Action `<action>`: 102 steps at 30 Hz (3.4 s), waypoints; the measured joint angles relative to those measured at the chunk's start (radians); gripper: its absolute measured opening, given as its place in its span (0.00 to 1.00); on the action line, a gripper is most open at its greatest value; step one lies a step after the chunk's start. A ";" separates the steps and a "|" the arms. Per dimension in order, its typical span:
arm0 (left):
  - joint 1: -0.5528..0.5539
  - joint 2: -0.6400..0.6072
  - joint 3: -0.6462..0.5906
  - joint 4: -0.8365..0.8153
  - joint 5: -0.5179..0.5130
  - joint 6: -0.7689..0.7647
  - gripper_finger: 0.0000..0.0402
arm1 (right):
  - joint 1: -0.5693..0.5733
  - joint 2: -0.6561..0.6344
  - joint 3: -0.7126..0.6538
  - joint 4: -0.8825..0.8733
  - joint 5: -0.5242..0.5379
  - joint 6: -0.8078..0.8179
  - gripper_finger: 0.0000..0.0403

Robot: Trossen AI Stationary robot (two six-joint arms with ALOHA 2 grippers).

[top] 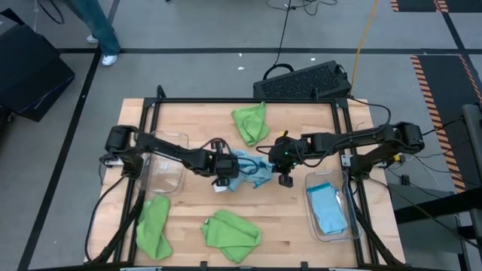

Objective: Sort microfiber towel by color & place in baskets
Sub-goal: Fold the blue microfiber towel

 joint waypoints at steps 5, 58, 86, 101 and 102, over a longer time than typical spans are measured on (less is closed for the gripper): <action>0.020 -0.136 0.000 -0.027 -0.066 -0.023 0.01 | 0.000 -0.025 0.055 -0.007 0.006 0.000 0.00; 0.027 -0.435 0.514 -0.272 -0.341 0.044 0.01 | -0.161 -0.362 0.239 -0.029 0.346 -0.076 0.00; -0.340 -0.460 0.647 -0.132 -0.281 0.038 0.02 | -0.154 -0.555 0.239 0.177 -0.351 0.241 0.00; -0.016 -0.428 0.351 -0.511 -0.191 -0.449 0.02 | -0.227 -0.284 -0.126 0.249 0.222 0.178 0.00; 0.006 -0.428 0.330 -0.510 -0.177 -0.448 0.02 | -0.234 -0.263 -0.146 0.304 0.233 0.189 0.00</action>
